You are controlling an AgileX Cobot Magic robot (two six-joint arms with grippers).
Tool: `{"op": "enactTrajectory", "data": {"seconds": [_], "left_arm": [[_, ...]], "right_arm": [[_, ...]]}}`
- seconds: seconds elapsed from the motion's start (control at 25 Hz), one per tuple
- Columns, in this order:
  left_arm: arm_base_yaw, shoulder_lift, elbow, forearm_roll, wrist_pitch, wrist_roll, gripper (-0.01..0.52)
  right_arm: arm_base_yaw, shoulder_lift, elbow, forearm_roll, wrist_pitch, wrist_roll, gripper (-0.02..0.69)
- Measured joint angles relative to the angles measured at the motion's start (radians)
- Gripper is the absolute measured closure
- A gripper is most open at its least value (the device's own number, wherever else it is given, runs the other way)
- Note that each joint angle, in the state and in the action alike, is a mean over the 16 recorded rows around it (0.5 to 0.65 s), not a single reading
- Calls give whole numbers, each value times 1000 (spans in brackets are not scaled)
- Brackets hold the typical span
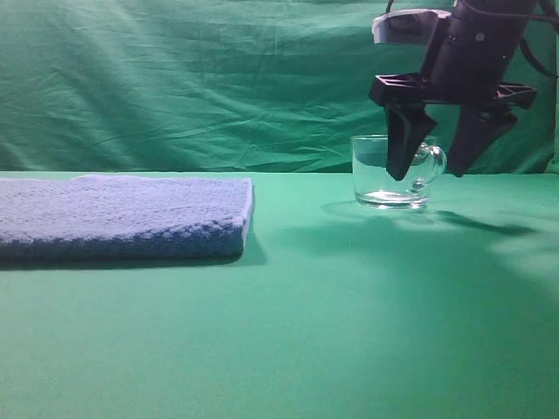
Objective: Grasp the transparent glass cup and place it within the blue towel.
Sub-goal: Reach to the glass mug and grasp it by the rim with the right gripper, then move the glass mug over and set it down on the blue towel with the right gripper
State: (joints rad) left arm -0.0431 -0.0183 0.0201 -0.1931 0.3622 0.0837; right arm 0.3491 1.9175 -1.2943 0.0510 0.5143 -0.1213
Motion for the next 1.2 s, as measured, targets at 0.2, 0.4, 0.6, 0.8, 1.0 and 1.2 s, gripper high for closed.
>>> {"op": "enactTrajectory", "data": {"seconds": [0.2,0.4,0.6,0.8,1.0,1.2], "left_arm": [[0,0,0,0,0,0,514],[0,0,0,0,0,0,514],[0,0,0,0,0,0,514],[0,0,0,0,0,0,514],[0,0,0,0,0,0,514],[0,0,0,0,0,0,514]], "right_arm": [[54,-13,-69,-2,32,-27,563],[156,-9,-168,-2,62,-60,565],[280,39,-268,0,51,-100,565],[376,133,-342,3,10,-126,565],[421,222,-384,6,-28,-141,552],[433,256,-406,9,-27,-150,445]]}}
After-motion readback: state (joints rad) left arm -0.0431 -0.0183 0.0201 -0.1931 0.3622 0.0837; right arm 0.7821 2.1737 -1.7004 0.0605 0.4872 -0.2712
